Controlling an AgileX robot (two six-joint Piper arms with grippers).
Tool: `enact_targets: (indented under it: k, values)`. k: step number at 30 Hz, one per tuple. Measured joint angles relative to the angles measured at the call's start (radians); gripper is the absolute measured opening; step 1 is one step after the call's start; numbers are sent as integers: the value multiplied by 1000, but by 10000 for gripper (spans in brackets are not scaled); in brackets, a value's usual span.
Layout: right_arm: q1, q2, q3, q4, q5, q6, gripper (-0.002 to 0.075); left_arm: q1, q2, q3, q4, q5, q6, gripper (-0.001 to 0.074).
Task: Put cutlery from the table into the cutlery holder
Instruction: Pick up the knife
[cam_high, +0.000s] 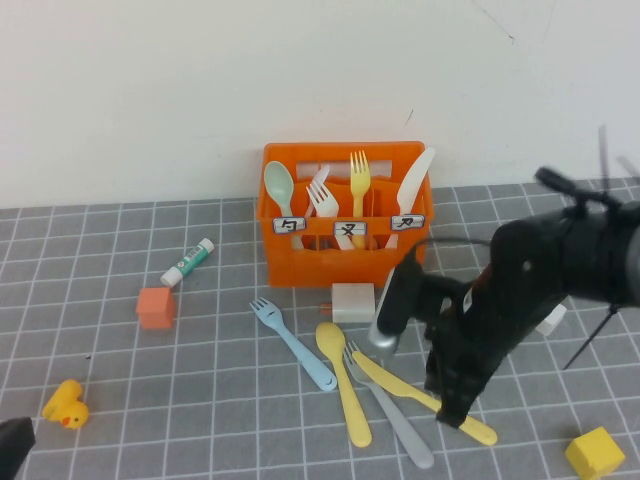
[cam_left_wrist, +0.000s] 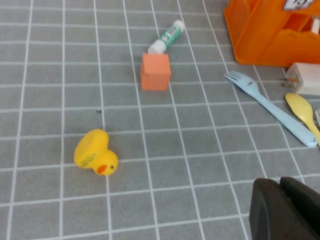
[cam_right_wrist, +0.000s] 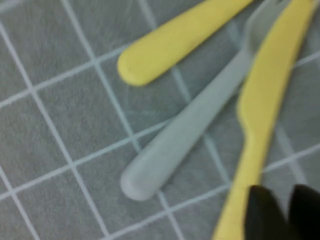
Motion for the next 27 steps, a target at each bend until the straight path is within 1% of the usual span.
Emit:
enact_targets:
  k: [2, 4, 5, 6, 8, 11, 16, 22, 27]
  values:
    - [0, 29, 0, 13, 0, 0, 200, 0, 0, -5, -25, 15, 14, 0]
    - [0, 48, 0, 28, -11, 0, 343, 0, 0, -7, -52, 30, 49, 0]
    - [0, 54, 0, 32, -20, 2, 393, 0, 0, -9, -68, 41, 72, 0]
    - [0, 58, 0, 33, -32, 2, 442, 0, 0, -14, -80, 49, 95, 0]
    - [0, 64, 0, 39, -61, 2, 487, 0, 0, -21, -106, 58, 129, 0]
    - [0, 90, -15, 44, -80, -6, 483, 0, 0, -23, -125, 60, 144, 0]
    - [0, 164, -70, 45, -82, -14, 434, 0, 0, -23, -127, 58, 152, 2]
    - [0, 219, -125, 48, -47, -2, 407, 0, 0, -23, -128, 24, 156, 1]
    - [0, 234, -144, 13, -27, 2, 361, 0, 0, -23, -128, 19, 159, 2]
